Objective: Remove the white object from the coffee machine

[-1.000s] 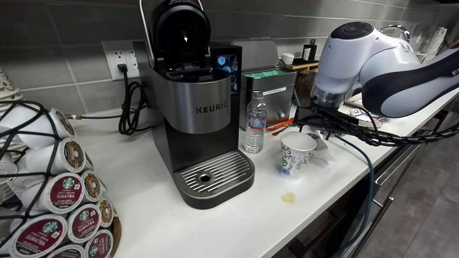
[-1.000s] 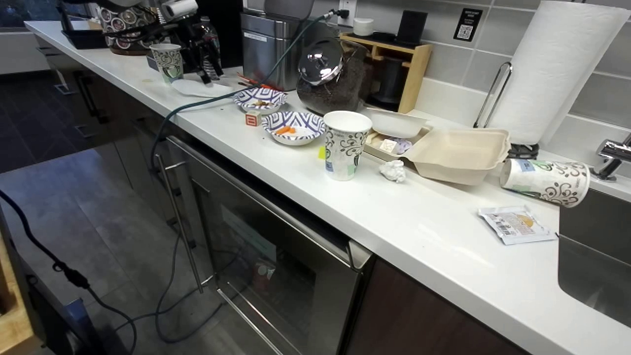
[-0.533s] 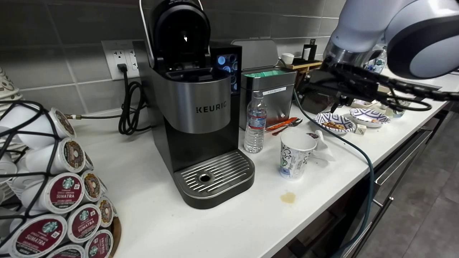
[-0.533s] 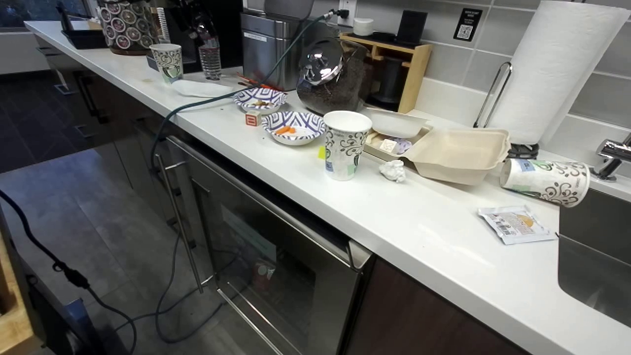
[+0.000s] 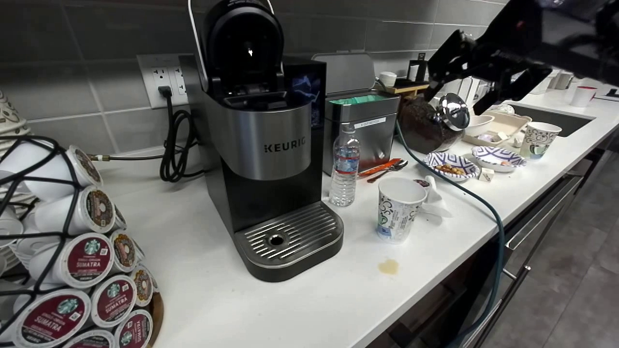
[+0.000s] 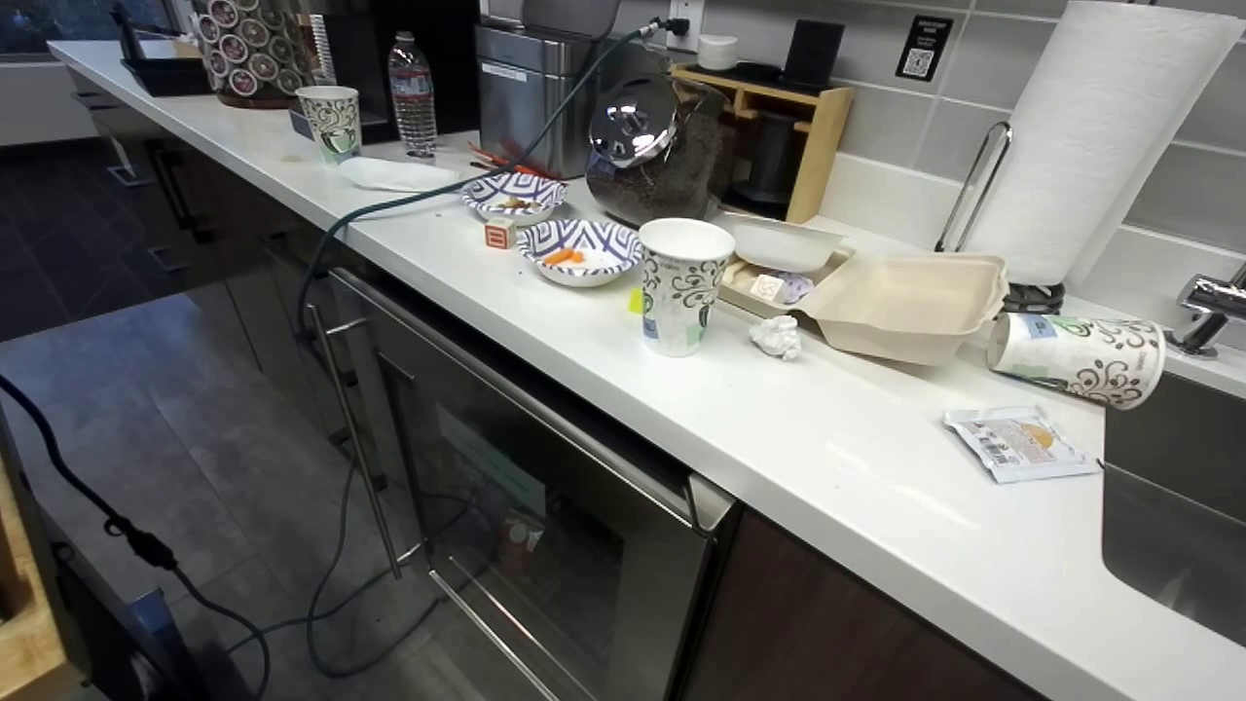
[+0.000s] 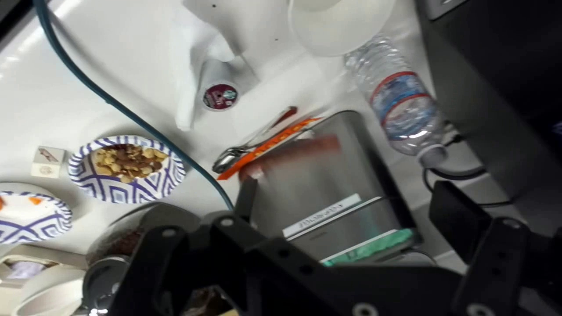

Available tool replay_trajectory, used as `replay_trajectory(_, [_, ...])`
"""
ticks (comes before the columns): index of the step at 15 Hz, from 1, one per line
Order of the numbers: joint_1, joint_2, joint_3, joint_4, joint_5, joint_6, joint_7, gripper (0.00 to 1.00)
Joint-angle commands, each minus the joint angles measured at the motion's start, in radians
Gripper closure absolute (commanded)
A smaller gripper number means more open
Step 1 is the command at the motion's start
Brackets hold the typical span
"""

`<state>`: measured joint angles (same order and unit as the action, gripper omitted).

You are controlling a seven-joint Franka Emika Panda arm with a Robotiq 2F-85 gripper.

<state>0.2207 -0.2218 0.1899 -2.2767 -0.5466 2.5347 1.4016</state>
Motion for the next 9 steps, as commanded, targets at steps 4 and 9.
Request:
replay_trajectory(4, [-0.067, -0.03, 0.07, -0.013, 0.02, 0.004, -0.015, 0.0])
replay_trajectory(9, [-0.073, -0.007, 0.065, -0.004, 0.017, 0.003, -0.014, 0.0])
